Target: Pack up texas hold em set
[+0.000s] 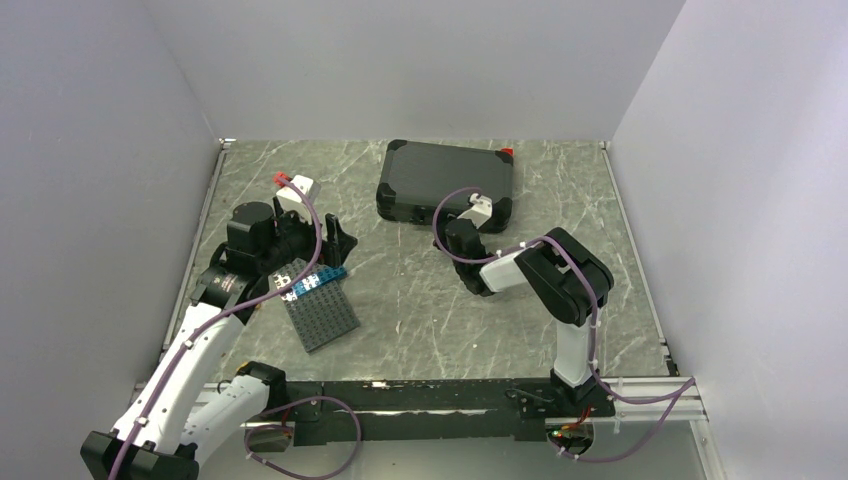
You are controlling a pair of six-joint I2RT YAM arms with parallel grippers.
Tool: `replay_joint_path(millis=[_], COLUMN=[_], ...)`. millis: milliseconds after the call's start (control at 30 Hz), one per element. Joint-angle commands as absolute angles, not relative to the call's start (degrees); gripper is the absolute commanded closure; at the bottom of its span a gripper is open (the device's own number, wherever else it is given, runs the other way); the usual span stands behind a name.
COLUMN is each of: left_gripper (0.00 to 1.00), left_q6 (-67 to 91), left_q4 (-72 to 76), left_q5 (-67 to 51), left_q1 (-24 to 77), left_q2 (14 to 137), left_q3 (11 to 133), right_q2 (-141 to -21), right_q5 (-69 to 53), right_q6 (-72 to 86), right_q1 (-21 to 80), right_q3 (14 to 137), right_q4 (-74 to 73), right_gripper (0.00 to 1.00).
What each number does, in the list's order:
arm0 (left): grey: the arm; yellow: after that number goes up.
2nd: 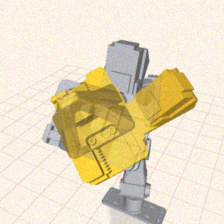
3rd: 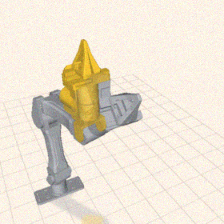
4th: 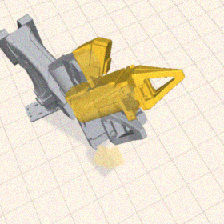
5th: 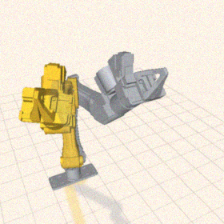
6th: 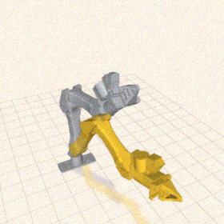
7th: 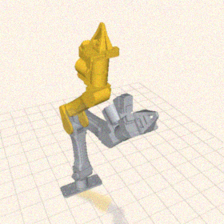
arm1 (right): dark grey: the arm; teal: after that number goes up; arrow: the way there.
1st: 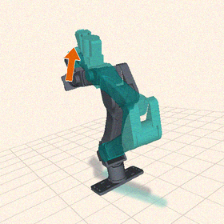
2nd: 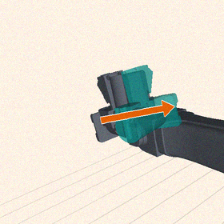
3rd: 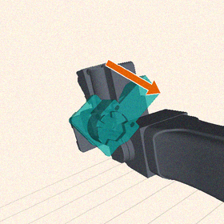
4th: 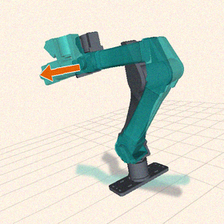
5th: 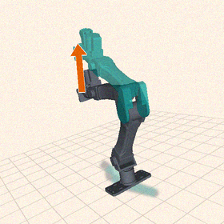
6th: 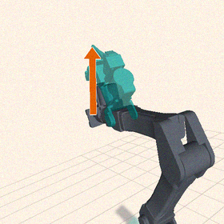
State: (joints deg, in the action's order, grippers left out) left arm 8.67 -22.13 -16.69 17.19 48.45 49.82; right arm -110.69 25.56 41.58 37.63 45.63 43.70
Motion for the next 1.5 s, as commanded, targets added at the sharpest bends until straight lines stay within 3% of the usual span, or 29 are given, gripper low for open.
replay_joint_path(millis=[0,1467], left_gripper=[0.02,0.02], left_q6=[8.61,8.58], left_q4=[-20.08,-20.12], left_q5=[-17.84,-18.33], left_q1=[16.72,16.52], left_q2=[47.20,46.76], left_q3=[49.75,49.75], right_q2=[-112.49,-114.70], right_q5=[27.79,32.50], right_q6=[41.90,42.97], right_q1=[37.70,37.80], right_q3=[44.65,47.02], right_q4=[39.15,33.79], right_gripper=[1.00,1.00])
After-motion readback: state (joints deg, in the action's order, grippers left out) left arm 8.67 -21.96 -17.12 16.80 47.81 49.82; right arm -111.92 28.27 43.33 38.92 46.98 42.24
